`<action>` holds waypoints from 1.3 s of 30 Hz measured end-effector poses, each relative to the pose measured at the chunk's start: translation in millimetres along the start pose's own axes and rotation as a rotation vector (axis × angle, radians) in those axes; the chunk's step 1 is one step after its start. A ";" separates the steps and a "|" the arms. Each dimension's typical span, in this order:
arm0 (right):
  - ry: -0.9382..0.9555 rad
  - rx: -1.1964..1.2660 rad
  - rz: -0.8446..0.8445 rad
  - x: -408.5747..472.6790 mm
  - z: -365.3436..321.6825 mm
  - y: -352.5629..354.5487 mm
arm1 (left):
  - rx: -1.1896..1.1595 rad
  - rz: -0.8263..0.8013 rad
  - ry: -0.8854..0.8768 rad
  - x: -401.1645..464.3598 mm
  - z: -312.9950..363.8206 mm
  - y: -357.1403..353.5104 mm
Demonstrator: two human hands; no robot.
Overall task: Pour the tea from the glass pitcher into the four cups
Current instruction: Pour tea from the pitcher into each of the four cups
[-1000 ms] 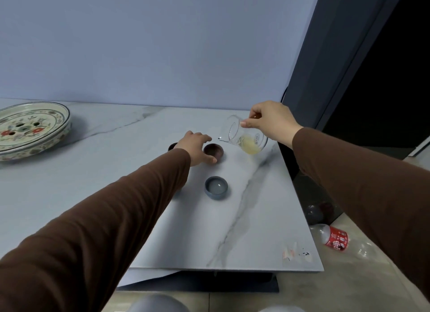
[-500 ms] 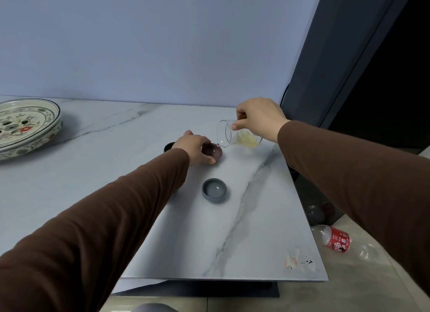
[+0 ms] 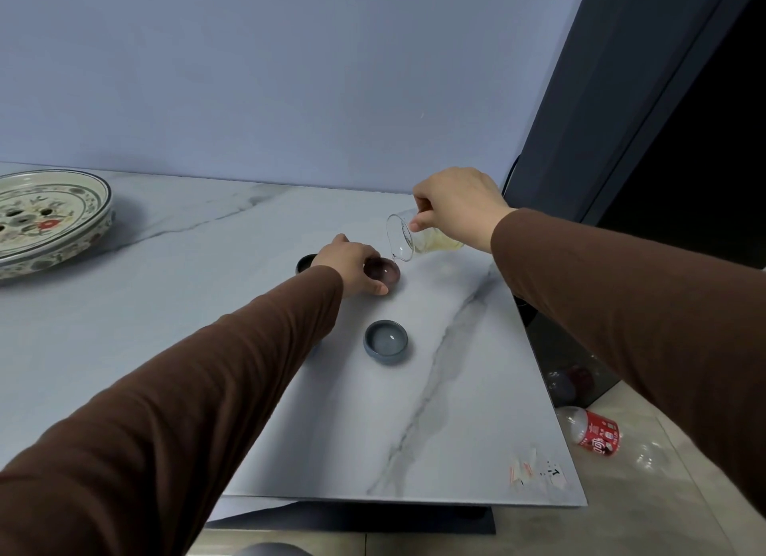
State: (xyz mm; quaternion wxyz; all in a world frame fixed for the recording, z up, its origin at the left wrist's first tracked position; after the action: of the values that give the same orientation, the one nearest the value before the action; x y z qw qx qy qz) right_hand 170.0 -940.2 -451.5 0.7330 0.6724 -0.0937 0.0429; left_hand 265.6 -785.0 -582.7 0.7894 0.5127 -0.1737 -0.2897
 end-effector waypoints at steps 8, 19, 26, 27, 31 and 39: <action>0.049 -0.029 0.018 3.8 -11.1 5.9 | 0.011 0.011 -0.040 -1.7 2.0 1.2; 0.103 -0.085 0.020 3.8 -20.1 9.9 | 0.011 0.000 -0.012 1.4 -1.0 -1.5; 0.110 -0.106 0.032 4.6 -19.9 11.5 | 0.016 -0.003 -0.012 0.4 0.3 -0.6; 0.113 -0.113 0.031 4.9 -20.1 11.9 | 0.014 -0.004 -0.010 0.6 0.2 -0.5; 0.121 -0.130 0.031 6.9 -20.8 14.4 | 0.018 -0.006 -0.005 1.0 -0.2 -1.0; 0.128 -0.155 0.030 8.3 -21.5 16.4 | 0.019 -0.008 -0.016 0.5 0.5 -0.8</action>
State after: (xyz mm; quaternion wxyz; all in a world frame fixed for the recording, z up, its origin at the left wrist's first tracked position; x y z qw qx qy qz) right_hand 176.7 -917.9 -435.5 0.7866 0.6081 -0.0596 0.0892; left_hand 265.5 -785.9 -583.3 0.7819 0.5185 -0.1807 -0.2952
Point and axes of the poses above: each hand's wrist, its own x-axis towards the middle knuckle, its own y-axis out of the back of the hand, z = x × y, the point moved 1 cm from there along x, towards the middle knuckle, and after that the axes turned 1 degree about z, right-handed, at the moved point
